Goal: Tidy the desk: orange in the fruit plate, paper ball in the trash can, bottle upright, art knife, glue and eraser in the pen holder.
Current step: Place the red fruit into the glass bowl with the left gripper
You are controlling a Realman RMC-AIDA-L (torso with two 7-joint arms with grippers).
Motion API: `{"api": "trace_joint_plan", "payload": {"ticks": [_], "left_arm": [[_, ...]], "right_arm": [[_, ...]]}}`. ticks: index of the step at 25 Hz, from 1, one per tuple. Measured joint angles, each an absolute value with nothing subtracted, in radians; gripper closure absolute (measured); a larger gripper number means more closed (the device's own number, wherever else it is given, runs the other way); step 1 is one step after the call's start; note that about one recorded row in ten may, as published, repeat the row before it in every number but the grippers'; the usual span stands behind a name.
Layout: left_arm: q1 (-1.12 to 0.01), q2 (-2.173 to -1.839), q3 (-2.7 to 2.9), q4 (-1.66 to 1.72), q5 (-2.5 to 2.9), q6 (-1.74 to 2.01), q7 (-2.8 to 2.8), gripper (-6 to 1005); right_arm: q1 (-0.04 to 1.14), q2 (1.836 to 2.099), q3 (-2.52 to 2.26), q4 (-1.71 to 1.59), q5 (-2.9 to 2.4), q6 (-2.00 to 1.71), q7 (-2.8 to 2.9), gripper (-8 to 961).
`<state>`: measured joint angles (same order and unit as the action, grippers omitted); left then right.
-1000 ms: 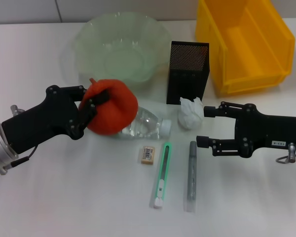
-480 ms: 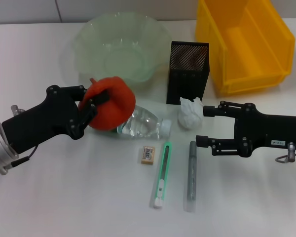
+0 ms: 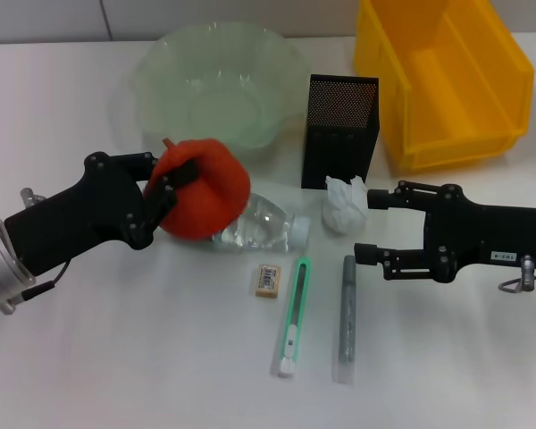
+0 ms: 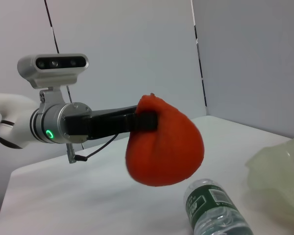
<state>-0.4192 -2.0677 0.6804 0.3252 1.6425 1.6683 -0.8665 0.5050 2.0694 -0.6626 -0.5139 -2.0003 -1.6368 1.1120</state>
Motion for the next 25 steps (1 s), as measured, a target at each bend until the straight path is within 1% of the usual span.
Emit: {"api": "trace_joint_plan", "payload": {"ticks": [7,12,13,14,15,16,17,20,21,22,24,25], "left_arm": [[-0.434,-2.068,0.678,0.304,1.64,1.65,-0.866,939],[-0.486,-2.071,0.645,0.253,1.613,1.614,-0.856,939],[-0.503,-2.072,0.641,0.239,1.603,1.597,-0.851,939],[-0.546,-2.075,0.637,0.206,1.569,1.547,-0.835,939],[-0.546,-2.075,0.637,0.206,1.569,1.547,-0.835,939],[-0.605,-2.078,0.633,0.159,1.521,1.472,-0.799,939],[-0.605,-2.078,0.633,0.159,1.521,1.472,-0.799,939],[-0.701,-2.08,0.632,0.087,1.442,1.336,-0.739,940],[-0.759,-2.081,0.631,0.053,1.393,1.245,-0.725,940],[-0.759,-2.081,0.631,0.053,1.393,1.245,-0.725,941],[-0.821,-2.081,0.63,0.026,1.333,1.133,-0.715,938],[-0.821,-2.081,0.63,0.026,1.333,1.133,-0.715,936]], "right_arm": [[0.505,2.069,-0.663,-0.514,-2.0,-1.637,1.112,162],[0.5,2.071,-0.65,-0.514,-2.0,-1.636,1.112,163],[0.499,2.072,-0.647,-0.514,-2.0,-1.635,1.112,163],[0.497,2.072,-0.643,-0.514,-2.0,-1.635,1.112,163],[0.497,2.072,-0.643,-0.514,-2.0,-1.635,1.112,163],[0.496,2.072,-0.642,-0.514,-2.0,-1.635,1.112,163],[0.494,2.072,-0.641,-0.514,-2.0,-1.635,1.112,163],[0.49,2.074,-0.641,-0.514,-2.0,-1.635,1.112,164],[0.488,2.075,-0.641,-0.514,-1.999,-1.635,1.111,164],[0.488,2.075,-0.641,-0.514,-1.999,-1.635,1.111,164],[0.488,2.075,-0.641,-0.513,-1.999,-1.635,1.102,164],[0.488,2.075,-0.641,-0.513,-1.999,-1.635,1.102,165]]}}
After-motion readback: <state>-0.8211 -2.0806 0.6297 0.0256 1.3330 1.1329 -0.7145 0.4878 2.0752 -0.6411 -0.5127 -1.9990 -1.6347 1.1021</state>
